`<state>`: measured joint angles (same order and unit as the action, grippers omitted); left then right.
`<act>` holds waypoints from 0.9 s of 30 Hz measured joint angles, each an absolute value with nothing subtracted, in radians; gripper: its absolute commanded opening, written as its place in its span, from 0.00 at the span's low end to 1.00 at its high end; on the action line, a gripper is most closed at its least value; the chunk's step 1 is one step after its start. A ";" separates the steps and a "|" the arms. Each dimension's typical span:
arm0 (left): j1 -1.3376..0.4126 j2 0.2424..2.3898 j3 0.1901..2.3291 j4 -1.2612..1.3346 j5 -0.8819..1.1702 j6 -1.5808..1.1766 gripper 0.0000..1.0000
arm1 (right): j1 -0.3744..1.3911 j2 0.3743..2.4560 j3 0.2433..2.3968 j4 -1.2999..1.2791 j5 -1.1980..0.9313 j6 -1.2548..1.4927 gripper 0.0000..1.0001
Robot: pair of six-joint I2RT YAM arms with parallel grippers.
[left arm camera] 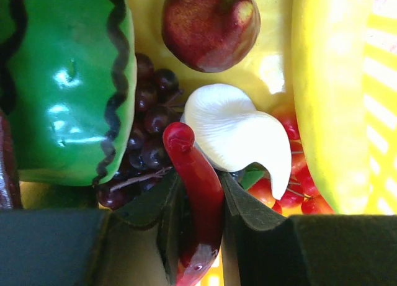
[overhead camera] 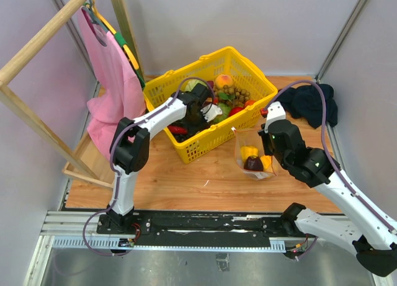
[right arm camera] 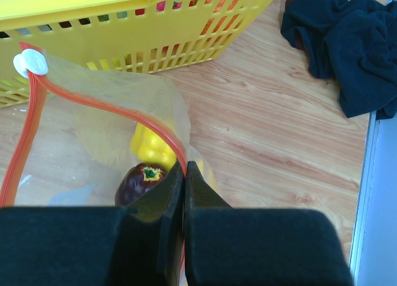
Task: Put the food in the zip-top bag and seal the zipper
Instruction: Pick up the fake vegetable from the bin.
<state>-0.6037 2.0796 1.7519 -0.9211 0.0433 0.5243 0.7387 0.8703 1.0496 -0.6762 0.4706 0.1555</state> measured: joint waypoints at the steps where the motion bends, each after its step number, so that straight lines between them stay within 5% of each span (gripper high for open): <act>1: -0.603 2.079 1.754 -0.916 0.046 0.528 0.29 | 0.739 0.870 1.050 -0.676 0.471 0.155 0.01; 27: -0.598 1.905 1.588 -0.525 0.198 0.430 0.26 | 0.739 0.888 1.050 -0.662 0.453 0.156 0.01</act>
